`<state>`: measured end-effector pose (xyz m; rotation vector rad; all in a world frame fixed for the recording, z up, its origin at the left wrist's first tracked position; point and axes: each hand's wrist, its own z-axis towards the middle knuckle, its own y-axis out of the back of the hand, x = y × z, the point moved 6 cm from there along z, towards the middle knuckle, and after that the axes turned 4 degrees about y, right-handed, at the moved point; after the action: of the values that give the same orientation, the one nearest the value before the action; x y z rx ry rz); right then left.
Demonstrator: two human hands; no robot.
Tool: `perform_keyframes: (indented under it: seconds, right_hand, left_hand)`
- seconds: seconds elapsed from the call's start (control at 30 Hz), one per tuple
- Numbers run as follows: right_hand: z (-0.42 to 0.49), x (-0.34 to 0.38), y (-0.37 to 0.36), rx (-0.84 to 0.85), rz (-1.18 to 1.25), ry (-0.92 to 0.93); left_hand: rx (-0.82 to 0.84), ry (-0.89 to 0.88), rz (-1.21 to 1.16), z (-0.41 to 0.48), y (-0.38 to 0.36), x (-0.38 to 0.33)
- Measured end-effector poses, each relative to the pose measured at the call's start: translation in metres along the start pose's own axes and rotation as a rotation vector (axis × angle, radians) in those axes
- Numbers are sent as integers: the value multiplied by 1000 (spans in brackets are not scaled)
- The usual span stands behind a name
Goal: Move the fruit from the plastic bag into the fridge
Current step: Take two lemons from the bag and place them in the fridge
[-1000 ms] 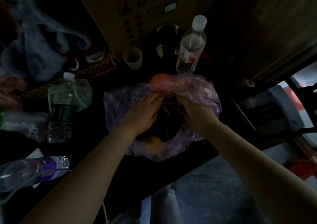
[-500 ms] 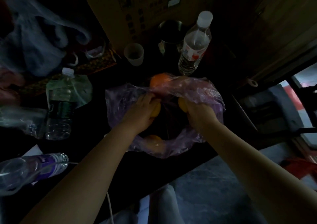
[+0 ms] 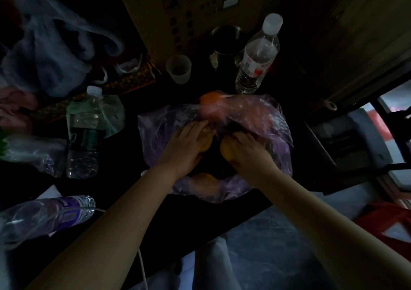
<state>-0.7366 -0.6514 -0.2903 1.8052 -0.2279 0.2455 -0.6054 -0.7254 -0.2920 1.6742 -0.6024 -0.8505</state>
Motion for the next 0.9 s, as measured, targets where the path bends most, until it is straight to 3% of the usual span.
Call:
perform_keyframes:
  seconds: [0.07, 0.2, 0.53, 0.9]
  right_hand:
    - [-1, 1, -1, -14, 29, -6]
    - [-2, 2, 1, -29, 53, -7]
    - [-2, 4, -7, 94, -4, -12]
    - [-6, 5, -8, 99, 137, -28]
  left_hand:
    - [-69, -23, -4, -4, 2, -1]
    - [-51, -10, 14, -4, 1, 0]
    - [60, 229, -185, 12, -2, 19]
    - [86, 166, -99, 12, 5, 13]
